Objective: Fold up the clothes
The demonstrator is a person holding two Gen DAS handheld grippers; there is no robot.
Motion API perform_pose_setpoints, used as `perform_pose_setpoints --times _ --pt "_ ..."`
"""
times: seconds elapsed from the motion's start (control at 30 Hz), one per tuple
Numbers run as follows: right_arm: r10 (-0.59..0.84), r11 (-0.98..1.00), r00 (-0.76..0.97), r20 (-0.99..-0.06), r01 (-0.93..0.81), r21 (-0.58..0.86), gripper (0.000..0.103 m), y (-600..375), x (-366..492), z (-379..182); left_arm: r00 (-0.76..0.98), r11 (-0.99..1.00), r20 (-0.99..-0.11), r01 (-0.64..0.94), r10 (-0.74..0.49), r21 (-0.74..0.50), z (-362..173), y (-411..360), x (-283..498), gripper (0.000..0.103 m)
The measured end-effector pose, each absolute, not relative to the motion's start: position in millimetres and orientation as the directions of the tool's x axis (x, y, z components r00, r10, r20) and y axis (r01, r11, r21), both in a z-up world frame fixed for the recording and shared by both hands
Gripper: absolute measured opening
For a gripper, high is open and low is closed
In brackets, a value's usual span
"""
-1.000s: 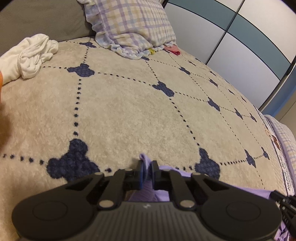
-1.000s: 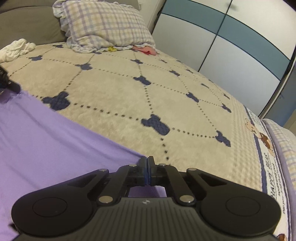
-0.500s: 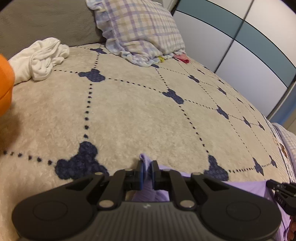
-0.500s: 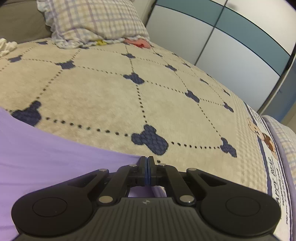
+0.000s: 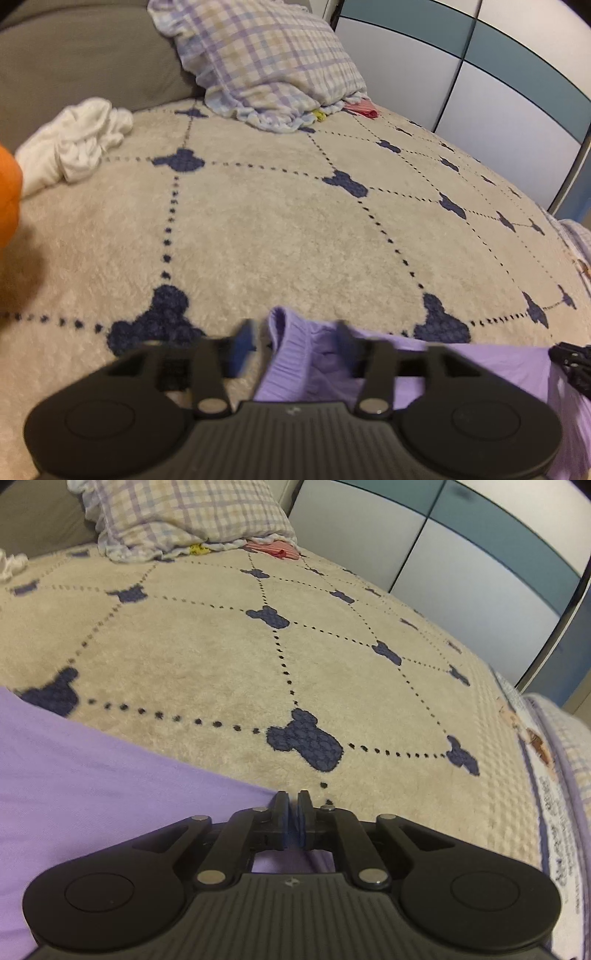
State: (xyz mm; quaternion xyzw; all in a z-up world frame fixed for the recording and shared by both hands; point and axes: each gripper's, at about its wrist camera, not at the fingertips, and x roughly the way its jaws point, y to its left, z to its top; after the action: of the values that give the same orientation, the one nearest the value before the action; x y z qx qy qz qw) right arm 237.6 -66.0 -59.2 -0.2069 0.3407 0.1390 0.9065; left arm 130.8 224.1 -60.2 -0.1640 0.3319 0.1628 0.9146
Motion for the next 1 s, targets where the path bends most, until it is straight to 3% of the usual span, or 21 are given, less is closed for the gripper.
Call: perform_pose_setpoints --times 0.1,0.37,0.67,1.0 --pt "0.131 0.888 0.709 -0.693 -0.394 -0.235 0.029 -76 232 -51 0.735 0.893 -0.635 -0.423 0.238 -0.155 -51 220 128 0.076" --pt "0.145 0.926 0.692 -0.708 -0.347 -0.149 0.03 -115 205 -20 0.766 0.889 -0.615 -0.398 0.186 -0.227 -34 218 120 0.084" --pt "0.111 0.962 0.73 -0.674 -0.25 -0.112 0.035 -161 141 14 0.775 0.926 -0.632 -0.239 0.0 -0.292 -29 177 109 0.084" --pt "-0.004 0.983 0.724 -0.69 -0.125 -0.137 0.035 -218 72 13 0.724 0.952 -0.661 -0.021 -0.195 -0.304 -34 112 83 0.084"
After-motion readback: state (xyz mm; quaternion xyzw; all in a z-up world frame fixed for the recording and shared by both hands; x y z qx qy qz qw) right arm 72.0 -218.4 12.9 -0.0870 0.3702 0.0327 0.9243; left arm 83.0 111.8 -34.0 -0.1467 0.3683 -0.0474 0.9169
